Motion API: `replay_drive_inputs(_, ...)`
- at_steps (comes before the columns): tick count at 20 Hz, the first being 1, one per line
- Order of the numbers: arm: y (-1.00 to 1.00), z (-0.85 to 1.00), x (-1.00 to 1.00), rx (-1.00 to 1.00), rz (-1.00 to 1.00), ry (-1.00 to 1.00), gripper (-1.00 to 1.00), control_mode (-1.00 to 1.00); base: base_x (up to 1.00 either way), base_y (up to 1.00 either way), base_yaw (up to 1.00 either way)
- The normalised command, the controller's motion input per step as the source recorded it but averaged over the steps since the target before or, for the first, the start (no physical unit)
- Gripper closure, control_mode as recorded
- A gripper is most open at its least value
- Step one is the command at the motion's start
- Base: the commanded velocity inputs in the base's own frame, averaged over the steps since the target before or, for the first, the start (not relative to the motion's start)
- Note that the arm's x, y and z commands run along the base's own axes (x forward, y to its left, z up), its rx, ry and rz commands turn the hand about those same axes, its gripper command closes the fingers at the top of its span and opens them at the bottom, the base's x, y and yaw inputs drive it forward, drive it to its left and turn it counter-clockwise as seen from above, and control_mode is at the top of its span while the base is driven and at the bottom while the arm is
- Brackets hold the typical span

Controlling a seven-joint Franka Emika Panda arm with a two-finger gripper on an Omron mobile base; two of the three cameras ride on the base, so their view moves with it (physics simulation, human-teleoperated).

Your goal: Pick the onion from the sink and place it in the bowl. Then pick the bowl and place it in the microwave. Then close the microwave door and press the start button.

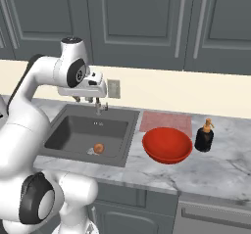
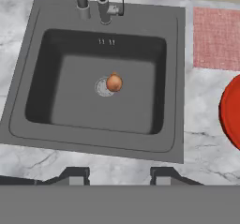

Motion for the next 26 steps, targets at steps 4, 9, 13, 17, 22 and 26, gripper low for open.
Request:
replay_drive_inputs(4, 0.0, -0.1, -0.05, 0.0, -0.01, 0.06, -1.0, -1.0, 0.0, 0.0, 0.0)
replay_drive_inputs(9, 0.37, -0.76, -0.18, -0.03, -0.01, 0.35, -1.0, -1.0, 0.0, 0.0, 0.0)
replay_drive_inputs(13, 0.13, -1.0, -0.01, 0.09, 0.0, 0.31, -1.0, -1.0, 0.0, 0.0, 0.0)
replay_drive_inputs(17, -0.18, -0.99, 0.24, 0.3, 0.15, 0.24, -1.0, -1.0, 0.0, 0.0, 0.0)
replay_drive_inputs(22, 0.0, -0.83, 0.36, 0.09, 0.28, 0.03, -1.0, -1.0, 0.0, 0.0, 0.0)
replay_drive_inputs(26, 0.16, -0.54, 0.27, -0.03, 0.06, 0.0, -1.0, -1.0, 0.0, 0.0, 0.0)
